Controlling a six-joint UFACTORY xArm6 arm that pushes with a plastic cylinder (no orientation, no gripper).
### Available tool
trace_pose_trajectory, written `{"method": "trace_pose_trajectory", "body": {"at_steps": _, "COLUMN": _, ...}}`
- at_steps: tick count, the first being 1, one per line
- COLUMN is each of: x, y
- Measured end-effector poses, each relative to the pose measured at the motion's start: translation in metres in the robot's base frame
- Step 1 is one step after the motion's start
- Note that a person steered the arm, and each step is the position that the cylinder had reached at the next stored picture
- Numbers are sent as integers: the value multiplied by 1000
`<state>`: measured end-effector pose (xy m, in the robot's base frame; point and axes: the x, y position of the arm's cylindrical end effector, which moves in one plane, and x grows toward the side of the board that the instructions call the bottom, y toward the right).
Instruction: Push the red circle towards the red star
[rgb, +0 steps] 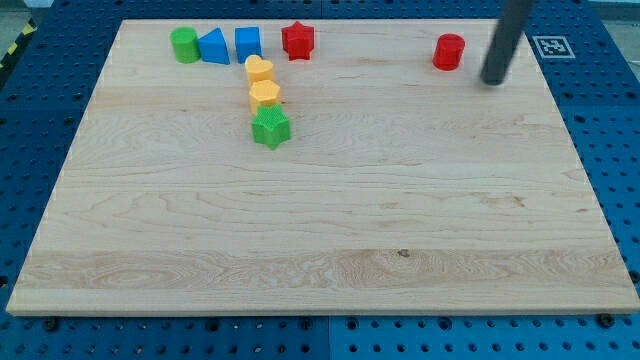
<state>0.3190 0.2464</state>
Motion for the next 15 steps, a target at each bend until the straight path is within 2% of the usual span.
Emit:
{"method": "trace_pose_trajectory", "body": {"at_steps": 1, "x": -32, "y": 19}}
{"method": "trace_pose_trajectory", "body": {"at_steps": 2, "x": -37, "y": 19}}
{"method": "trace_pose_trajectory", "body": {"at_steps": 8, "x": -46, "y": -94}}
{"method": "trace_pose_trajectory", "body": {"at_steps": 12, "x": -62, "y": -128}}
{"method": "trace_pose_trajectory", "body": {"at_steps": 15, "x": -67, "y": -190}}
